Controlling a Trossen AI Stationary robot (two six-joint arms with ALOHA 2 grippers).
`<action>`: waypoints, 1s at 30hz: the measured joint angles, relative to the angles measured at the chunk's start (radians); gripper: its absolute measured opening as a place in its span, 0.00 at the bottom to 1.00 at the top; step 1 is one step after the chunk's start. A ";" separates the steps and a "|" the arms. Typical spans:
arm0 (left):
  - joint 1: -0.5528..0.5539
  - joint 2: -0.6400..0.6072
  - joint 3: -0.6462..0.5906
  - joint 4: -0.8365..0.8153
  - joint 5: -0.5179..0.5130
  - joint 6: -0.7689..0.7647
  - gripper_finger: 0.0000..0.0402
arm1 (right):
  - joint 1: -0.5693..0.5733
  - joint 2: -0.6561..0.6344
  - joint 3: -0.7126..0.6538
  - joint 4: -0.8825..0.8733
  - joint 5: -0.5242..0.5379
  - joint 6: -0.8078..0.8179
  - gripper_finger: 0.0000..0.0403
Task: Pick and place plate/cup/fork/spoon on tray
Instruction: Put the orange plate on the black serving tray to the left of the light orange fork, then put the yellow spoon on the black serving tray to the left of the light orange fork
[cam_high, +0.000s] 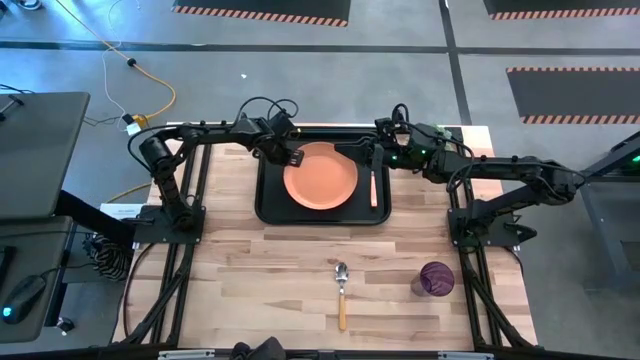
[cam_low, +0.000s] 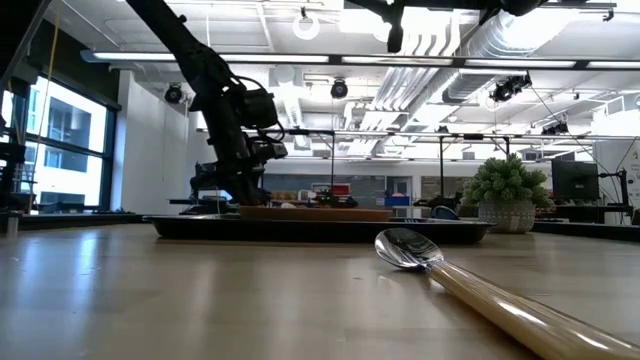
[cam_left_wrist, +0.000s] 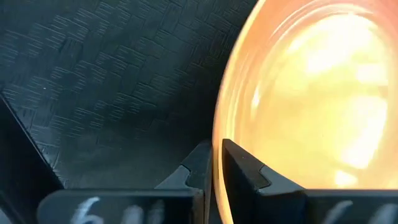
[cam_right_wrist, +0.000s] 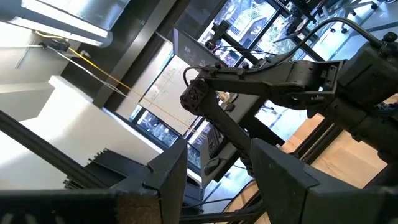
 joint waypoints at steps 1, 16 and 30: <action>0.000 0.000 0.000 0.000 0.000 0.000 0.07 | 0.000 0.000 0.000 0.000 0.000 0.000 0.41; 0.028 -0.039 -0.001 -0.019 0.000 0.014 0.09 | 0.000 0.000 0.000 0.000 0.000 0.000 0.41; 0.033 -0.277 -0.001 -0.132 0.096 0.106 0.09 | 0.017 0.000 0.000 -0.012 -0.028 0.026 0.41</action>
